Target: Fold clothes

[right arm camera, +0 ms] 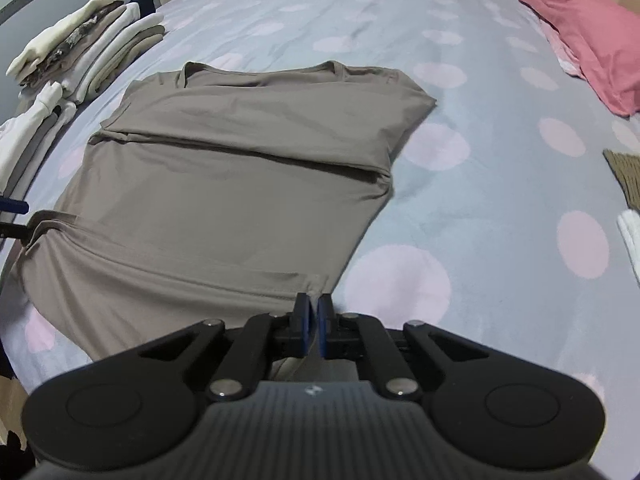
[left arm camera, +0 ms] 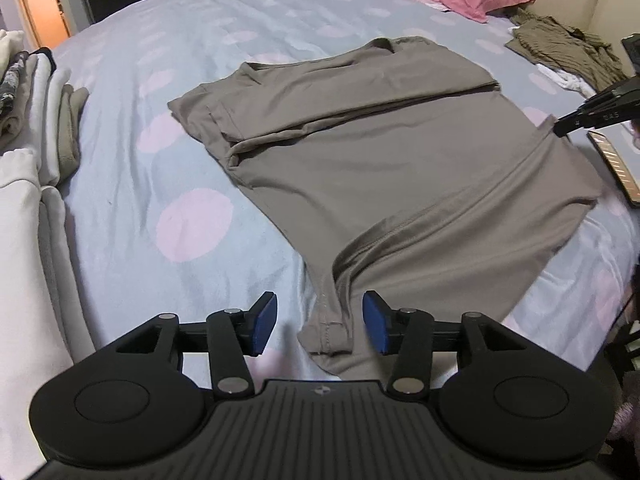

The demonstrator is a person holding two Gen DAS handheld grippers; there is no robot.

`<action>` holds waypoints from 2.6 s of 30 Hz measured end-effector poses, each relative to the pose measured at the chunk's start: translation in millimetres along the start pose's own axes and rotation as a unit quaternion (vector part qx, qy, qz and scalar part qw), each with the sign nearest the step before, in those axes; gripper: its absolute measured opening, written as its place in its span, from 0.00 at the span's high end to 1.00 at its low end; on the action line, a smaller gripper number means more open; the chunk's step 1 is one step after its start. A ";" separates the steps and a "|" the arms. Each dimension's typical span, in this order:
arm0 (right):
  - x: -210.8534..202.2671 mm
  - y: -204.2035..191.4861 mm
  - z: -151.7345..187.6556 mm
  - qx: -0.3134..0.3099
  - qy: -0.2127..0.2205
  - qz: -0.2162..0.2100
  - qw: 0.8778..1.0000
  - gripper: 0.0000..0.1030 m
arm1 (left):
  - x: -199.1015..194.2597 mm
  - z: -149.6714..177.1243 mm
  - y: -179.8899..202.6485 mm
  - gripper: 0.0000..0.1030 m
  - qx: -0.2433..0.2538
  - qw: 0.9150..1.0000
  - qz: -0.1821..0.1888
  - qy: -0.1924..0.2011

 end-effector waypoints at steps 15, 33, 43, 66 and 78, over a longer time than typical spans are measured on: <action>1.4 -0.3 3.8 0.005 -0.001 -0.007 1.000 0.94 | 6.5 14.4 12.5 0.68 0.120 0.992 -0.039 -0.009; -69.8 -6.3 -11.8 -0.001 0.111 0.007 0.994 0.95 | -50.6 -28.5 -34.2 0.98 -0.138 0.982 0.008 0.125; -152.5 -8.8 -38.5 0.015 0.235 0.044 0.971 0.95 | -120.8 -83.7 -33.0 0.98 -0.127 0.964 -0.026 0.234; 36.4 69.1 -179.6 0.008 0.121 0.095 0.988 0.95 | 86.8 -202.3 -119.6 0.98 -0.140 0.982 -0.062 0.111; 89.8 90.1 -178.2 0.050 0.084 0.115 0.989 0.72 | 97.9 -194.8 -142.4 0.72 -0.195 0.973 -0.064 0.108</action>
Point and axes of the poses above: each gripper's, at about its wrist camera, not at the fingertips, and x roughly the way its jaws point, y to its right, z to its underside, the point moved 3 cm from there along x, roughly the way its jaws point, and after that the axes turned 6 degrees about -x, right-handed, at the moved point
